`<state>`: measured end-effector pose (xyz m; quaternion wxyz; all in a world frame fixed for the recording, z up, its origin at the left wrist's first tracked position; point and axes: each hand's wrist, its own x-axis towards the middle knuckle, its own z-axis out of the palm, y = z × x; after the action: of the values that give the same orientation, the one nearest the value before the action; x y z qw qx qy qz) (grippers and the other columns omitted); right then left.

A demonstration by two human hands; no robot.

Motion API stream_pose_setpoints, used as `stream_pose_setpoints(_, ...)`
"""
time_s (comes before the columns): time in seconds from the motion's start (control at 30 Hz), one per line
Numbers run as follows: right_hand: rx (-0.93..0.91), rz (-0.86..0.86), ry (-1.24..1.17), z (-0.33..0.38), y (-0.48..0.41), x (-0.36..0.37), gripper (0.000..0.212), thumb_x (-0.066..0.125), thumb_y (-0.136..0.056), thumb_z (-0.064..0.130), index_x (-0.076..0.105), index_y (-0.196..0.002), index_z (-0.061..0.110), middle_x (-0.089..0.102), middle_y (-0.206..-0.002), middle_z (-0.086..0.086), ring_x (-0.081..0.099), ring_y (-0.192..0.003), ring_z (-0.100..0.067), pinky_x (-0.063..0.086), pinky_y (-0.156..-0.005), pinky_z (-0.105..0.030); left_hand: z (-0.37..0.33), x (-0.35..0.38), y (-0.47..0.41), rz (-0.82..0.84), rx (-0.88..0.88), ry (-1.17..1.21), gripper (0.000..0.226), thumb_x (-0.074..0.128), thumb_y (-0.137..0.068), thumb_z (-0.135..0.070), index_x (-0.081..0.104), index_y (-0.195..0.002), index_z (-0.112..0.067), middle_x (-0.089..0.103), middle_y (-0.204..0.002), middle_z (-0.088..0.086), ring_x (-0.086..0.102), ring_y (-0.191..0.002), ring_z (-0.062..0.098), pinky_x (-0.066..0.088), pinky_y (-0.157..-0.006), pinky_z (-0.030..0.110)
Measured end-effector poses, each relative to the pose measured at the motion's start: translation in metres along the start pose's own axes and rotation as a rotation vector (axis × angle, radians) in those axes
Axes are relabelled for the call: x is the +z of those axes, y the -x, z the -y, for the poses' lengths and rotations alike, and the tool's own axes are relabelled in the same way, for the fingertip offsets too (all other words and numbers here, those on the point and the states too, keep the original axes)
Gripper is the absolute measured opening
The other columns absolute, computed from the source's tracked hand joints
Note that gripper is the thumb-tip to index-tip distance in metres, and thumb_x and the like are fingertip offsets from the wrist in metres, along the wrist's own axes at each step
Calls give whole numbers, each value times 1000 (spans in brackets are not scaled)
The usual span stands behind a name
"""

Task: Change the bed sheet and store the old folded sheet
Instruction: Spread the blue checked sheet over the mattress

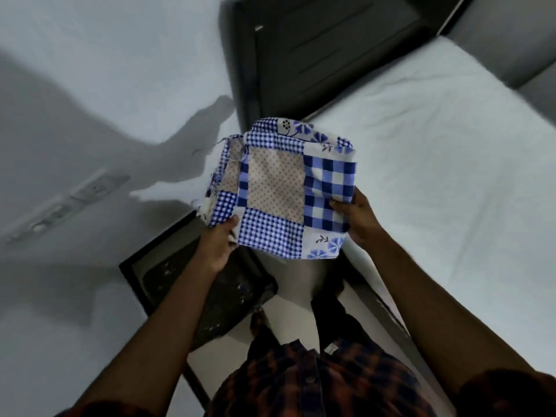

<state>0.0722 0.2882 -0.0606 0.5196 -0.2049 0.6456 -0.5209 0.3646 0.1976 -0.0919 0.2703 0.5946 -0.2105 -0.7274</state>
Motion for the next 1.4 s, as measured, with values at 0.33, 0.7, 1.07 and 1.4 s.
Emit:
stream_pose_setpoints(0.33,96,-396,-734,7,2,-215,41,51,-95,-4,58,-132,13,67,-128,-10,66,-114,-30,53,-96,-49,-35,346,-92,249,175,-382,34,72,-90,-18,57,-120,-25,71,-91,-1,67,-80,14,54,-73,35)
stream_pose_setpoints(0.7,636,-625,99,-115,-14,-318,39,68,-74,29,58,-112,27,70,-113,-11,65,-90,-28,54,-79,-38,134,426,-92,545,232,-1489,52,64,-94,-17,49,-144,-14,54,-144,9,56,-126,28,45,-101,33)
stream_pose_setpoints(1.07,596,-573,123,-108,-68,-356,66,75,-87,33,43,-141,16,57,-135,-7,57,-119,-30,51,-98,-42,189,420,-112,580,70,-1599,57,65,-96,-21,44,-147,-9,44,-152,10,41,-140,28,35,-117,42)
stream_pose_setpoints(1.4,290,-531,239,-43,-86,-321,52,65,-87,16,51,-136,22,64,-126,-4,60,-107,-24,52,-94,-46,155,482,-92,399,-5,-1189,41,61,-97,-31,55,-136,-21,63,-121,-1,61,-101,14,53,-95,39)
